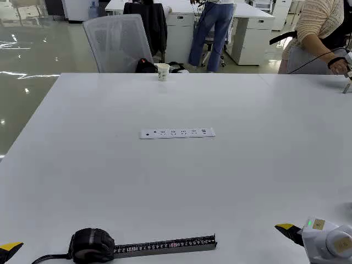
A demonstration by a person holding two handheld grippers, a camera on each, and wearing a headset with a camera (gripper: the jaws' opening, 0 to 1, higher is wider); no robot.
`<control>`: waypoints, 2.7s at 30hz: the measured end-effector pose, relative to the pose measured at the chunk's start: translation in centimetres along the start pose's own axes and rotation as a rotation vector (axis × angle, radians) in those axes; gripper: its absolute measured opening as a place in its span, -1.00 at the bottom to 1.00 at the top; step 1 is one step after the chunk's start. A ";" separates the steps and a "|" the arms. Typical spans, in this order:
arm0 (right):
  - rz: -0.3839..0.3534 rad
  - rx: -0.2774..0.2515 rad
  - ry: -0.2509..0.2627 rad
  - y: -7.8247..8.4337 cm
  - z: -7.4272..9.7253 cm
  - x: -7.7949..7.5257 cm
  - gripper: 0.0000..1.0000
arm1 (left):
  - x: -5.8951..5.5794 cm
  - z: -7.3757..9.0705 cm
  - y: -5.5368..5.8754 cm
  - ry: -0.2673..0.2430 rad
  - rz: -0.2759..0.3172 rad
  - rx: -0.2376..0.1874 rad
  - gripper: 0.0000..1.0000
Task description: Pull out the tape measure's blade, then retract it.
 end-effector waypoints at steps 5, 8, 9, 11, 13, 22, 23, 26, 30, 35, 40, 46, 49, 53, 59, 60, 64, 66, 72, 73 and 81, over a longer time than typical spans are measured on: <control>0.005 0.001 -0.006 0.6 0.0 -0.3 0.98 | 0.0 0.2 0.4 -0.012 0.000 0.008 0.98; 0.005 -0.004 -0.003 0.8 0.2 -0.6 0.98 | -0.1 0.3 0.7 -0.013 0.003 0.011 0.98; 0.005 -0.002 -0.002 0.9 0.2 -0.6 0.98 | -0.1 0.3 0.7 -0.013 0.000 0.012 0.98; 0.003 0.000 0.001 1.2 0.4 -0.6 0.98 | -0.2 0.3 0.7 -0.011 -0.011 0.018 0.98; -0.006 -0.003 0.002 1.2 0.6 -0.7 0.98 | -0.2 0.2 0.8 -0.008 -0.012 0.021 0.98; -0.023 -0.010 0.026 0.8 1.1 -1.5 0.98 | 0.0 0.0 0.9 -0.002 -0.011 0.031 0.98; -0.030 -0.010 0.035 0.8 1.1 -1.6 0.98 | 0.1 0.0 0.9 -0.003 -0.008 0.031 0.98; -0.042 0.001 0.045 1.7 1.3 -1.7 0.98 | 0.3 0.1 1.1 0.000 0.009 0.027 0.98; -0.020 -0.012 0.050 2.0 2.0 -1.5 0.98 | 0.3 0.1 1.1 0.003 0.014 0.023 0.98; 0.001 -0.027 0.039 2.2 2.6 -1.4 0.98 | 0.4 0.0 0.9 0.012 0.002 0.016 0.98; 0.002 -0.019 0.035 2.3 2.7 -1.5 0.98 | 0.6 -0.1 0.6 0.016 -0.003 0.013 0.98; -0.017 0.007 0.026 2.4 2.0 -1.6 0.98 | 0.8 0.0 0.3 0.013 -0.005 0.018 0.98; -0.025 0.018 0.023 2.3 1.8 -1.5 0.98 | 0.7 -0.1 0.3 0.016 -0.015 0.030 0.98; -0.027 0.026 0.016 2.2 1.8 -1.4 0.98 | 0.6 -0.2 0.0 0.011 -0.008 0.031 0.98; -0.021 0.032 0.007 1.9 1.8 -1.5 0.98 | 0.7 -0.6 -0.2 -0.035 -0.035 0.060 0.98; -0.026 0.029 0.006 1.8 1.7 -1.6 0.98 | 0.7 -0.7 -0.3 -0.034 -0.026 0.058 0.98; -0.015 0.046 -0.010 1.3 1.0 -1.4 0.98 | 0.6 -1.1 -0.9 -0.043 0.034 0.037 0.98; 0.002 0.047 -0.022 0.9 0.5 -1.4 0.98 | 0.4 -1.4 -1.3 -0.042 0.039 0.035 0.98; 0.038 0.055 -0.043 -0.2 -0.2 -1.5 0.98 | 0.1 -2.2 -1.8 -0.060 -0.001 0.057 0.98; 0.041 0.056 -0.047 -0.2 -0.3 -1.5 0.98 | 0.0 -2.3 -1.8 -0.058 -0.001 0.061 0.98; 0.089 0.081 -0.084 -1.8 -1.5 -1.7 0.98 | -0.3 -3.1 -2.5 -0.054 0.090 0.067 0.98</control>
Point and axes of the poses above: the centre of the closed fingertips' face, and the gripper's own axes: z roughly backward along the fingers, x roughly to its left, y roughly out of its underside, the point moved 6 cm from there along z, roughly backward along the fingers, and after that the axes turned 3 degrees about -x, right-handed, at the moved point
